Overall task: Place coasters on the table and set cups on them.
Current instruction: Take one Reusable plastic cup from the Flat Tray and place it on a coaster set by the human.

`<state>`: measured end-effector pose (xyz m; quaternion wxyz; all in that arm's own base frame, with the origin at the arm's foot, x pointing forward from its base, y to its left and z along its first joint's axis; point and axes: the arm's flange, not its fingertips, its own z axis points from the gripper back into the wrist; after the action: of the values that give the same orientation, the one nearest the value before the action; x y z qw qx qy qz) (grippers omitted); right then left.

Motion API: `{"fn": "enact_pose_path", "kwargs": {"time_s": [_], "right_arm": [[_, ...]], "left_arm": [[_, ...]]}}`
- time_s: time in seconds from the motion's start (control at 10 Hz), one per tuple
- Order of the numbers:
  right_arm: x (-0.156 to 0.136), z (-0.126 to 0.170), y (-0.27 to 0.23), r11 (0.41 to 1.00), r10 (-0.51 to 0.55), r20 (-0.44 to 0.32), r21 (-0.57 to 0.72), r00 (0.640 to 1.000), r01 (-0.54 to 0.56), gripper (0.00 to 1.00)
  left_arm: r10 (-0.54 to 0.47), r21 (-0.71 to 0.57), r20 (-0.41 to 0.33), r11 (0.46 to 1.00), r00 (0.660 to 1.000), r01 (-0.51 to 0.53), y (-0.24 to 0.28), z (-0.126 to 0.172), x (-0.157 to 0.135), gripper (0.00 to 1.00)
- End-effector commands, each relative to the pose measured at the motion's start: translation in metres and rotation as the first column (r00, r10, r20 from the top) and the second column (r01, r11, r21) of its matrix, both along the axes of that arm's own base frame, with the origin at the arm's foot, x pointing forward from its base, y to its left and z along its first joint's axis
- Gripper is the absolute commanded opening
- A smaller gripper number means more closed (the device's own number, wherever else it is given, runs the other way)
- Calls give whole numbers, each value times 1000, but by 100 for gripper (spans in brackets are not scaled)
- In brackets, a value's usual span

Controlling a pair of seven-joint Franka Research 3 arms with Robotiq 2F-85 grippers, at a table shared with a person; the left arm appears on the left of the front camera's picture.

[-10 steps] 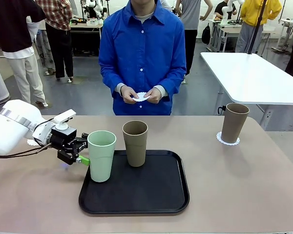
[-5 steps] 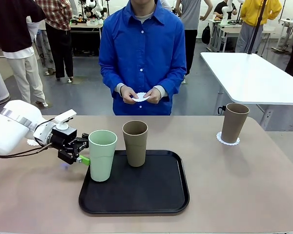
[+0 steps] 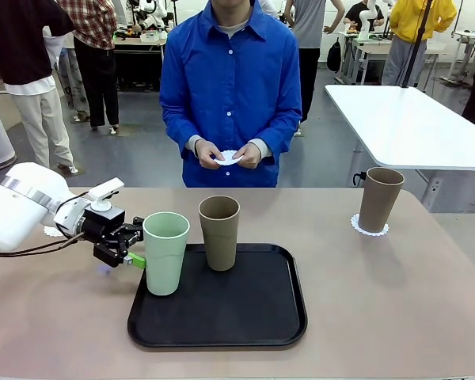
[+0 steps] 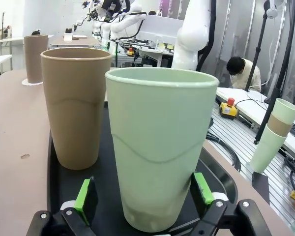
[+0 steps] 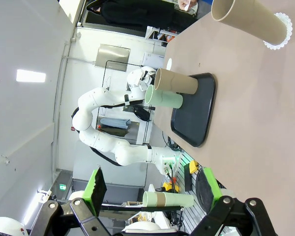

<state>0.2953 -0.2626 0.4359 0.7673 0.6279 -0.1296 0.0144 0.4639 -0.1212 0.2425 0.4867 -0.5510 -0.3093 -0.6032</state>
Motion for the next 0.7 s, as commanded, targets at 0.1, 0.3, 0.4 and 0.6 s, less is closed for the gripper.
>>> {"fn": "enact_pose_path", "kwargs": {"time_s": [0.1, 0.3, 0.4, 0.6], "right_arm": [[-2, 0, 0, 1000, 3, -10, 5, 1000, -3, 100], [-2, 0, 0, 1000, 3, -10, 5, 1000, -3, 100], [-2, 0, 0, 1000, 3, -10, 5, 1000, -3, 100], [-2, 0, 0, 1000, 3, -10, 5, 1000, -3, 100]], "left_arm": [[-47, 30, -24, 998, 999, 48, 6, 2, -5, 100], [-69, 40, -29, 997, 997, 71, 1, 2, -7, 100], [-74, 37, -23, 996, 997, 75, -3, 2, -6, 100], [-88, 28, -23, 996, 996, 89, -9, 1, -5, 100]]}}
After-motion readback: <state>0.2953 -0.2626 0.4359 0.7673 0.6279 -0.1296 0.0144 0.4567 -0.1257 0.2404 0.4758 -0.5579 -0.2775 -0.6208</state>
